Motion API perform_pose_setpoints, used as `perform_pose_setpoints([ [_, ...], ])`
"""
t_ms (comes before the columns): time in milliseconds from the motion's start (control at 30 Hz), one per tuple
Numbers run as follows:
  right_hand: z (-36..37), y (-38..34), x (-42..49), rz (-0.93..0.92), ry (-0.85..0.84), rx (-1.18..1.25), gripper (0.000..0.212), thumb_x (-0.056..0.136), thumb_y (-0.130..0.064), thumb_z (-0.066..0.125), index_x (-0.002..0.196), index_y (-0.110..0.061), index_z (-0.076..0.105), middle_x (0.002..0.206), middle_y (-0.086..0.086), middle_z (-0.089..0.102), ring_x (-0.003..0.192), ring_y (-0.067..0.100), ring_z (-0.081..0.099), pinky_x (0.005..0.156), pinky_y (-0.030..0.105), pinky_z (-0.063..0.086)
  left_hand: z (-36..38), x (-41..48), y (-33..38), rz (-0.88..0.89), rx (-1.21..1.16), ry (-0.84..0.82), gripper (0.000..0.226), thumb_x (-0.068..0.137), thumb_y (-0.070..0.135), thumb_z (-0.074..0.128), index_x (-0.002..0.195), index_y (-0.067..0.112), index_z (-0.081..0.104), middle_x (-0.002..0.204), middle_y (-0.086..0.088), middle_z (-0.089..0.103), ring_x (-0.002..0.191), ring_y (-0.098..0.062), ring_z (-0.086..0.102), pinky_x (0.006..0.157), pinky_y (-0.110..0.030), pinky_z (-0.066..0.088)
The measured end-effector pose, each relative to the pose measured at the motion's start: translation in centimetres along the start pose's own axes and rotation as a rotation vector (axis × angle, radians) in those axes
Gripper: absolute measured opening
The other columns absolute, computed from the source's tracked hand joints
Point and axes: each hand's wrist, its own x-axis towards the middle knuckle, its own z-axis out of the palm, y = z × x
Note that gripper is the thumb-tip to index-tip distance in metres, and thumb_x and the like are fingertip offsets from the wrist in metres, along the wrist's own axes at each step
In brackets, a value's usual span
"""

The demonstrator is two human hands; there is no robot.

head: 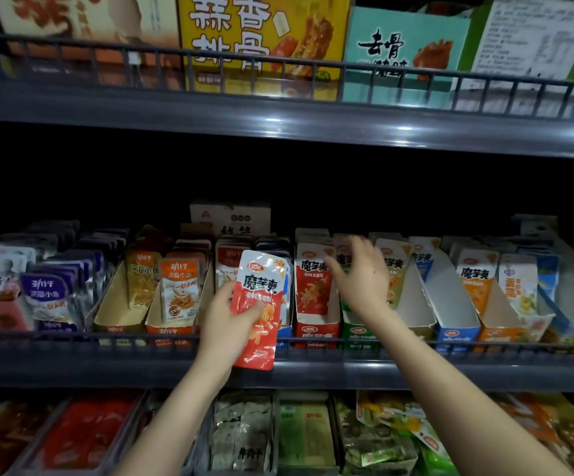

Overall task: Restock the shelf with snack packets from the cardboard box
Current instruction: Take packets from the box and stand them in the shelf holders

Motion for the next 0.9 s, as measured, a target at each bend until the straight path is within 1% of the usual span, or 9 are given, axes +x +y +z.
perform_pose_setpoints([
  [67,-2.1,-1.6,-1.9,0.171,-0.272,0.44,0.047,0.086,-0.035,0.067,0.127,-0.021,0.049,0.106,-0.002,0.062,0.088,0.012,0.062,0.074,0.031,0.056,0.6,-0.6,0.3,0.004,-0.001,-0.085,0.046,0.087,0.014,0.066,0.124,0.031,0.044,0.111,0.008,0.06,0.093,-0.013,0.065,0.071,-0.026,0.054],
  [133,-3.8,-2.5,-3.7,0.369,-0.535,0.859,0.041,0.086,-0.022,0.068,0.122,-0.018,0.049,0.098,0.002,0.066,0.079,0.013,0.068,0.063,0.027,0.057,1.3,-1.3,0.3,0.014,0.039,-0.193,0.041,0.086,0.013,0.068,0.115,0.032,0.047,0.104,0.009,0.064,0.09,-0.011,0.066,0.073,-0.027,0.055],
  [200,-5.0,-2.1,-4.9,0.485,-0.657,1.041,0.026,0.089,-0.01,0.065,0.112,-0.009,0.055,0.09,0.008,0.071,0.072,0.017,0.07,0.055,0.023,0.055,1.9,-1.9,0.2,0.026,0.091,-0.276,0.044,0.084,0.012,0.07,0.121,0.024,0.05,0.106,0.005,0.066,0.091,-0.012,0.067,0.076,-0.027,0.055],
  [333,-6.8,0.1,-5.4,0.477,-0.59,0.958,0.013,0.089,-0.003,0.06,0.102,-0.005,0.059,0.086,0.007,0.072,0.066,0.012,0.067,0.051,0.019,0.05,2.5,-2.1,-0.5,0.074,0.218,-0.292,0.033,0.082,0.019,0.072,0.112,0.022,0.057,0.093,0.009,0.065,0.081,-0.009,0.064,0.075,-0.026,0.052],
  [467,-7.6,2.0,-2.7,0.367,-0.198,0.797,0.007,0.092,-0.005,0.058,0.094,-0.012,0.059,0.086,0.003,0.068,0.073,0.016,0.066,0.051,0.018,0.047,1.7,-0.9,-2.3,0.222,0.567,0.057,0.034,0.086,0.034,0.066,0.117,0.021,0.06,0.109,0.008,0.063,0.1,-0.012,0.059,0.088,-0.034,0.05],
  [600,-5.2,1.8,0.1,0.169,-0.017,0.564,0.007,0.093,-0.015,0.059,0.098,-0.018,0.062,0.086,0.0,0.064,0.078,0.029,0.063,0.066,0.045,0.053,0.6,0.1,-3.9,0.208,0.68,0.295,0.037,0.088,0.035,0.063,0.117,0.012,0.063,0.114,-0.006,0.065,0.107,-0.025,0.057,0.087,-0.035,0.044],
  [700,-3.3,0.9,1.1,0.085,-0.038,0.315,0.023,0.094,-0.02,0.06,0.116,-0.013,0.062,0.098,0.005,0.066,0.084,0.029,0.063,0.075,0.042,0.051,0.9,0.7,-4.7,0.188,0.752,0.318,0.043,0.088,0.04,0.061,0.119,0.011,0.064,0.114,-0.009,0.065,0.109,-0.029,0.055,0.09,-0.036,0.041],
  [767,-1.8,0.9,1.0,0.096,-0.157,0.241,0.028,0.094,-0.023,0.06,0.121,-0.014,0.061,0.11,0.007,0.066,0.096,0.027,0.062,0.081,0.041,0.05,1.3,1.0,-5.2,0.191,0.804,0.316,0.047,0.086,0.045,0.062,0.119,0.011,0.064,0.112,-0.01,0.066,0.107,-0.029,0.056,0.091,-0.037,0.041],
  [900,0.5,1.4,0.4,0.143,-0.248,0.217,0.021,0.091,-0.027,0.063,0.111,-0.022,0.067,0.11,-0.002,0.07,0.102,0.02,0.063,0.086,0.04,0.051,1.8,1.7,-6.3,0.177,0.843,0.329,0.05,0.082,0.049,0.066,0.119,0.016,0.066,0.11,-0.009,0.067,0.107,-0.03,0.055,0.093,-0.039,0.039],
])
